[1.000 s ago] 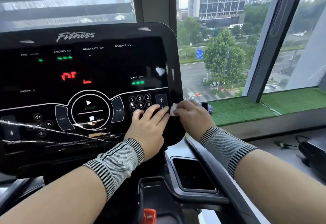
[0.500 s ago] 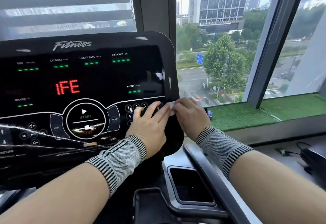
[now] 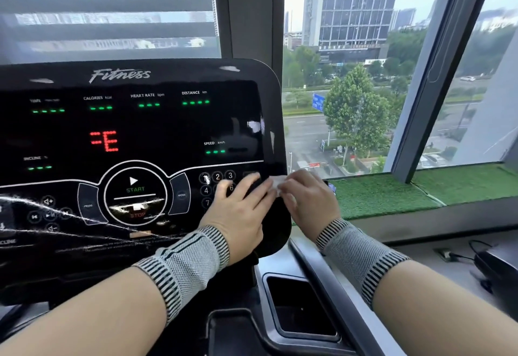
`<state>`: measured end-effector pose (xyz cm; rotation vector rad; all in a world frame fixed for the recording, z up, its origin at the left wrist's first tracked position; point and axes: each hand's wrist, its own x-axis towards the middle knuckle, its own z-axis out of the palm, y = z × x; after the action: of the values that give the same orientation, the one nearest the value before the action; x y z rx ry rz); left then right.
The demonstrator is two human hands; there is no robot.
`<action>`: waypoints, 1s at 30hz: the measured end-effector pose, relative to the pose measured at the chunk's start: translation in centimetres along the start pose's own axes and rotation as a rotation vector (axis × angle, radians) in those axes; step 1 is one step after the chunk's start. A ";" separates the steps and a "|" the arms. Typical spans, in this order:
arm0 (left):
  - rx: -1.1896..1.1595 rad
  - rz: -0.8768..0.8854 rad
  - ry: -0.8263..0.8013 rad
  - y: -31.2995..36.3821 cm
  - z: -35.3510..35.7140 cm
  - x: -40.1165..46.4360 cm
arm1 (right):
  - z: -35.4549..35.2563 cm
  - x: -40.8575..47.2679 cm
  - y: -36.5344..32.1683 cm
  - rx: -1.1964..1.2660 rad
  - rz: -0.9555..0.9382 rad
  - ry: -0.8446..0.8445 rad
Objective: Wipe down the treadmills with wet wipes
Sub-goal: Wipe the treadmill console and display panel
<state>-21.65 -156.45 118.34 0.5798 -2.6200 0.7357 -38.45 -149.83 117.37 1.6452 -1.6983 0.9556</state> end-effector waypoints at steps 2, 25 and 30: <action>0.007 0.006 -0.010 -0.1 0.2 -0.1 | 0.0 0.3 0.2 0.034 0.022 -0.022; 0.030 -0.052 0.090 -1.3 -0.4 1.9 | -0.5 3.8 0.5 0.018 -0.008 -0.024; 0.012 -0.073 0.074 -1.3 -1.0 2.5 | -0.5 4.3 0.5 0.009 0.008 -0.008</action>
<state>-22.97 -157.62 120.75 0.6355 -2.5149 0.7366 -39.30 -151.90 121.05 1.6514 -1.7096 0.9636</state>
